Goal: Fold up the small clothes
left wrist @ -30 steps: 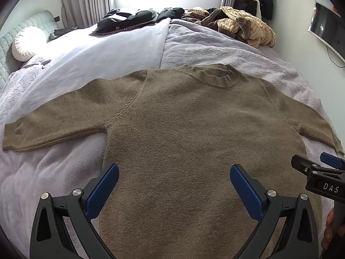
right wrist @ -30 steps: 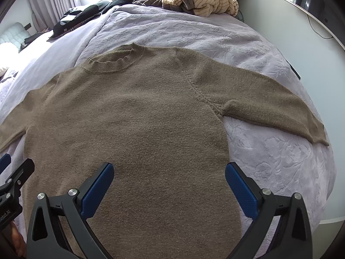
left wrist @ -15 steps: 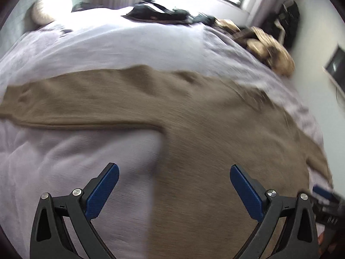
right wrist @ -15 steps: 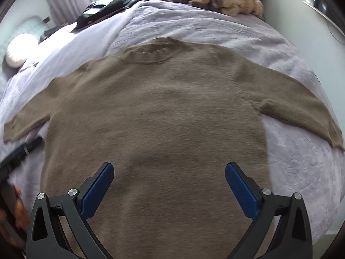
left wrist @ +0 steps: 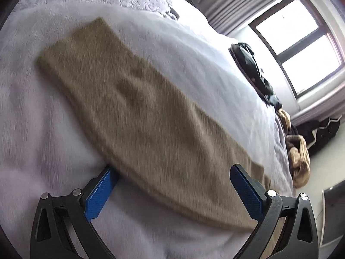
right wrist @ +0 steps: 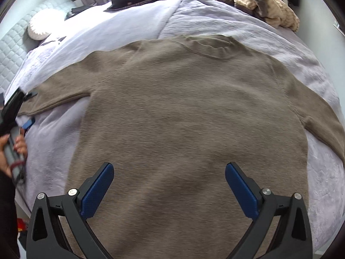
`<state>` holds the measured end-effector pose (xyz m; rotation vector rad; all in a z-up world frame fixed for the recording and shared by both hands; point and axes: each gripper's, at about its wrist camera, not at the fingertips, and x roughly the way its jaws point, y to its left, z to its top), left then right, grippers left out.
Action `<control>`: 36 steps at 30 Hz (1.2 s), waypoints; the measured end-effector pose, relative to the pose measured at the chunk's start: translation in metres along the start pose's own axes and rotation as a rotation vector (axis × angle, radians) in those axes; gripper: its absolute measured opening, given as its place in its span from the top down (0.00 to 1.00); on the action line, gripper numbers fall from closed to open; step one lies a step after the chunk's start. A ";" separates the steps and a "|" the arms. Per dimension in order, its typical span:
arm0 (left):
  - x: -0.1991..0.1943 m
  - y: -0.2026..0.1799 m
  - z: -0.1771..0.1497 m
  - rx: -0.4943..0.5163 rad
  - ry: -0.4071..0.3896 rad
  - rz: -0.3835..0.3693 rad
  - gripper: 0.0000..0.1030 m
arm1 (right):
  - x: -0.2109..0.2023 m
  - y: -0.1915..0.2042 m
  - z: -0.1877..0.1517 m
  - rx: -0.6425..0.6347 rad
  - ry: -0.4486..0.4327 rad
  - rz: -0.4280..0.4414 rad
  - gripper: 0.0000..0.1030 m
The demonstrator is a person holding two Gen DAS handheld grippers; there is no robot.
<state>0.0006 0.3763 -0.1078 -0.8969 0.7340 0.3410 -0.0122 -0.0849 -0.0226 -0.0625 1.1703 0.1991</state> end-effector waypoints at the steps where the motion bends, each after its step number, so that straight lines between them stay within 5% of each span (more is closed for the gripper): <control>1: 0.001 0.000 0.004 -0.004 -0.020 -0.004 0.00 | -0.001 0.002 0.000 -0.003 -0.001 0.001 0.00; 2: 0.000 0.000 0.008 -0.010 -0.042 -0.005 0.08 | -0.001 0.003 0.000 -0.005 -0.001 0.001 0.00; 6: 0.004 0.013 0.013 -0.064 -0.045 -0.098 0.88 | -0.001 0.005 -0.001 -0.011 0.005 0.009 0.00; 7: 0.003 0.017 0.014 -0.072 -0.048 -0.121 0.92 | -0.001 0.004 -0.001 -0.009 0.006 0.015 0.00; 14: -0.034 -0.029 0.011 0.116 -0.124 -0.279 0.92 | -0.005 -0.007 -0.003 0.028 -0.017 0.073 0.00; 23: -0.053 -0.223 -0.068 0.482 -0.049 -0.465 0.92 | -0.014 -0.056 -0.010 0.145 -0.074 0.147 0.00; 29: 0.003 -0.333 -0.177 0.727 0.129 -0.414 0.92 | -0.013 -0.115 -0.027 0.273 -0.084 0.152 0.00; 36: 0.067 -0.365 -0.268 0.911 0.265 -0.230 0.89 | 0.004 -0.181 -0.047 0.458 -0.068 0.228 0.00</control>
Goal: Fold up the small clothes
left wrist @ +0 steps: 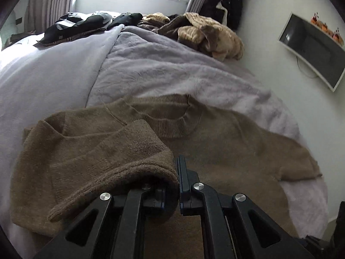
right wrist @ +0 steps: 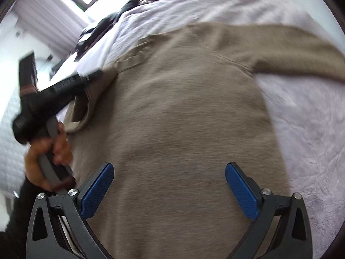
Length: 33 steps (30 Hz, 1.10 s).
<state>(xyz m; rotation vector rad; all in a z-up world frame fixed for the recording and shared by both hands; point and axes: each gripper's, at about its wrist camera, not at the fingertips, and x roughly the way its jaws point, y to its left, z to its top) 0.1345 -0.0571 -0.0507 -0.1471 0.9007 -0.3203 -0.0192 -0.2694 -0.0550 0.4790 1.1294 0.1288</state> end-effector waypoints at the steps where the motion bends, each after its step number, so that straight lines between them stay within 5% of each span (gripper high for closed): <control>1: 0.002 -0.003 -0.009 0.016 0.011 0.020 0.82 | 0.000 -0.005 0.002 0.015 -0.006 0.016 0.00; 3: 0.000 -0.005 -0.018 0.031 0.007 0.043 0.21 | 0.002 -0.011 0.005 0.043 -0.013 0.055 0.00; 4: -0.007 -0.005 -0.022 0.039 -0.028 0.060 0.17 | 0.003 -0.011 0.008 0.043 -0.015 0.065 0.00; 8: -0.049 0.003 -0.028 0.090 -0.099 0.074 0.17 | 0.010 0.003 0.022 -0.038 -0.033 0.047 0.00; 13: -0.110 0.066 -0.044 -0.011 -0.195 0.195 0.17 | 0.027 0.089 0.036 -0.459 -0.072 -0.143 0.00; 17: -0.129 0.118 -0.067 -0.077 -0.165 0.355 0.17 | 0.073 0.173 0.025 -0.843 -0.118 -0.260 0.00; 22: -0.107 0.156 -0.086 -0.159 -0.042 0.422 0.17 | 0.130 0.223 0.020 -1.068 -0.161 -0.403 0.02; 23: -0.101 0.159 -0.088 -0.170 -0.026 0.429 0.17 | 0.139 0.227 0.021 -1.088 -0.171 -0.441 0.10; 24: -0.095 0.162 -0.088 -0.175 -0.016 0.437 0.17 | 0.146 0.230 0.025 -1.100 -0.179 -0.481 0.39; 26: -0.088 0.165 -0.089 -0.172 -0.015 0.459 0.17 | 0.145 0.225 0.041 -1.029 -0.139 -0.433 0.95; 30: -0.084 0.164 -0.092 -0.152 -0.022 0.475 0.17 | 0.102 0.172 0.091 -0.616 -0.185 -0.203 0.94; 33: -0.083 0.165 -0.092 -0.146 -0.027 0.475 0.17 | 0.095 0.094 0.124 -0.240 -0.145 -0.052 0.92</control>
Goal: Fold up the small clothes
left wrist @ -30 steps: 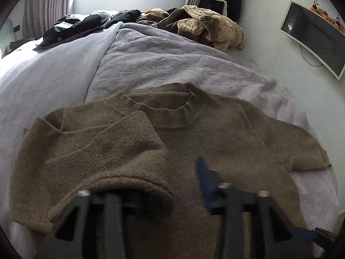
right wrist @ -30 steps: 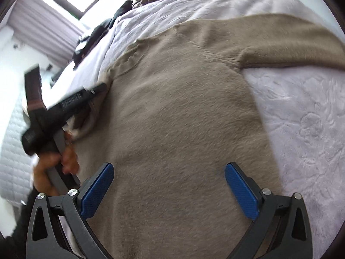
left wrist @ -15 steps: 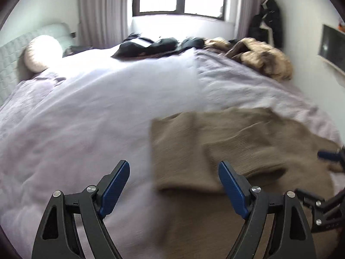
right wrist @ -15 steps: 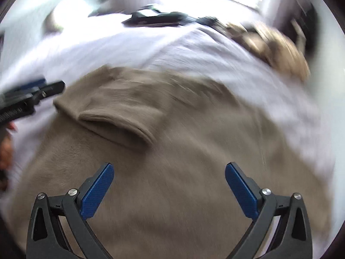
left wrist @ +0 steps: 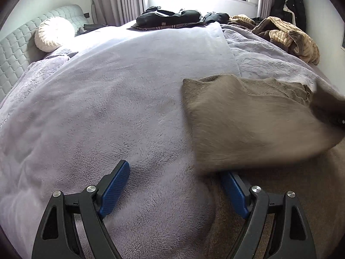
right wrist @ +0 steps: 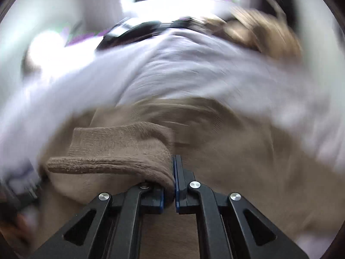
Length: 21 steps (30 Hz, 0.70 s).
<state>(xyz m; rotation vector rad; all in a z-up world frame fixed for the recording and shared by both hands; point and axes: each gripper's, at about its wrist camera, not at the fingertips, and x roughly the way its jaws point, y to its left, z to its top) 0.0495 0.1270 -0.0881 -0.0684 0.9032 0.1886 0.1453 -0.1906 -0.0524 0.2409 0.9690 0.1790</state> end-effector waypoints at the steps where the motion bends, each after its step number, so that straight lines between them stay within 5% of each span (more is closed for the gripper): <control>1: 0.001 -0.001 0.002 -0.001 0.000 -0.003 0.17 | 0.005 -0.018 -0.001 0.069 0.024 0.012 0.92; 5: -0.001 -0.005 0.005 0.011 0.005 -0.009 0.17 | 0.020 -0.063 -0.018 0.245 0.084 0.145 0.82; 9: -0.008 -0.005 0.008 0.020 0.010 -0.020 0.17 | 0.016 -0.076 -0.023 0.356 0.042 0.298 0.46; 12: -0.003 -0.010 0.012 0.024 0.016 0.016 0.17 | 0.015 -0.078 -0.017 0.409 0.036 0.275 0.49; 13: -0.002 -0.012 0.012 0.021 0.002 0.028 0.17 | 0.013 -0.077 -0.012 0.400 0.027 0.269 0.58; 14: -0.001 -0.013 0.011 0.022 -0.011 0.038 0.17 | 0.007 -0.074 -0.008 0.378 0.013 0.261 0.83; 15: 0.000 -0.013 0.010 0.024 -0.017 0.049 0.17 | 0.002 -0.071 -0.002 0.349 -0.004 0.252 0.90; 21: -0.003 -0.001 0.007 0.011 -0.015 0.005 0.17 | 0.009 -0.095 -0.022 0.415 0.117 0.174 0.89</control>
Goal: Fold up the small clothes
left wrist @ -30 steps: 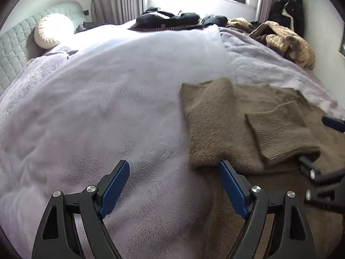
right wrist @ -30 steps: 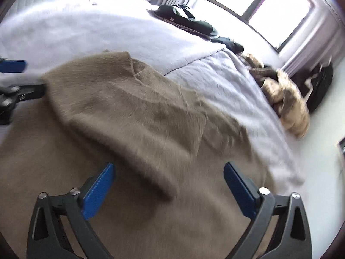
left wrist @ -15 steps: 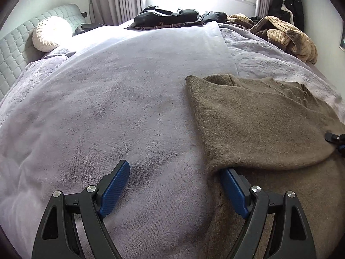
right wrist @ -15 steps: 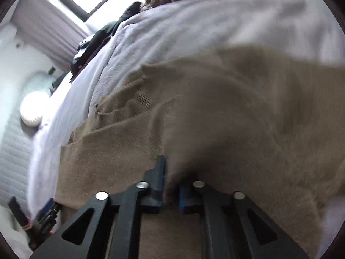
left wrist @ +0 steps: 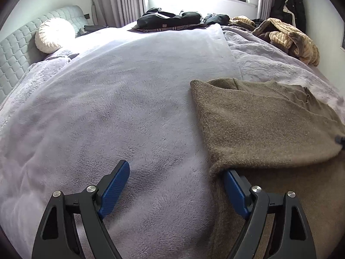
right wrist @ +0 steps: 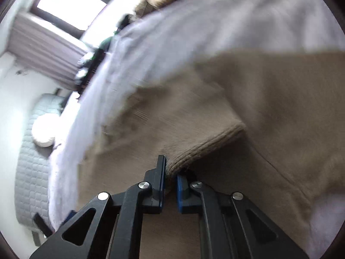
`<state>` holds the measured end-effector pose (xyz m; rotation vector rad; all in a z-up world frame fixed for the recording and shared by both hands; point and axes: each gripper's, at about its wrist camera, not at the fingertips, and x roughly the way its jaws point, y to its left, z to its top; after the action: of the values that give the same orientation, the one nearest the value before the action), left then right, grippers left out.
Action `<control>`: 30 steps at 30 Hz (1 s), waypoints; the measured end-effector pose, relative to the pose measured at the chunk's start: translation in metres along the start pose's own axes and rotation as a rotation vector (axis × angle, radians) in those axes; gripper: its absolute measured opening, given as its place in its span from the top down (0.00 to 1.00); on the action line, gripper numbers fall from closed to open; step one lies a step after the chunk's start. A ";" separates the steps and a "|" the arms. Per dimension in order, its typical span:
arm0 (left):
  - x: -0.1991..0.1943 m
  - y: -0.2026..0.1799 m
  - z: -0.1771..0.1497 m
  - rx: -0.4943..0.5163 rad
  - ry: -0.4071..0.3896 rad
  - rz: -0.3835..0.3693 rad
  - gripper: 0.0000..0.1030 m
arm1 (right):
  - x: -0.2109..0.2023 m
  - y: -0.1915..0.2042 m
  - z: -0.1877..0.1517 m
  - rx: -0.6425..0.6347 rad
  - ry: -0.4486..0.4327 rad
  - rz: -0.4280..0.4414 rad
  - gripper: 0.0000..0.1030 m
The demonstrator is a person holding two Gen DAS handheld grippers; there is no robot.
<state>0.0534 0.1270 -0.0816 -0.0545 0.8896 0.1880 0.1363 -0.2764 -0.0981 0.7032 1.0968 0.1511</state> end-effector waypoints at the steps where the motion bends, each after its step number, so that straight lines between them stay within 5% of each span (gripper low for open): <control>1: -0.002 0.001 0.000 0.007 -0.004 -0.001 0.17 | -0.003 -0.008 -0.007 0.028 -0.006 0.028 0.89; 8: -0.017 0.009 -0.003 0.027 0.001 0.047 0.17 | -0.044 -0.024 -0.033 0.054 -0.087 -0.012 0.86; 12: -0.029 0.034 -0.005 -0.068 0.022 0.012 0.17 | -0.059 -0.033 -0.034 0.045 -0.089 -0.010 0.69; 15: -0.033 0.039 0.001 -0.115 0.028 -0.005 0.17 | -0.074 -0.041 -0.043 0.052 -0.087 0.007 0.68; 20: -0.028 0.009 0.021 -0.079 0.007 -0.051 0.17 | -0.081 -0.038 -0.063 0.030 -0.047 0.047 0.68; 24: 0.004 -0.018 0.023 0.003 0.065 0.024 0.17 | -0.092 -0.037 -0.078 0.015 -0.033 0.054 0.67; 27: 0.012 -0.014 0.013 0.007 0.079 0.023 0.11 | -0.105 -0.043 -0.085 0.026 -0.048 0.049 0.51; 30: 0.007 -0.001 0.010 -0.031 0.095 0.022 0.04 | -0.114 -0.054 -0.088 0.037 -0.061 0.032 0.47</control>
<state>0.0655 0.1281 -0.0811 -0.0832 0.9819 0.2208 -0.0047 -0.3300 -0.0666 0.7543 1.0325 0.1354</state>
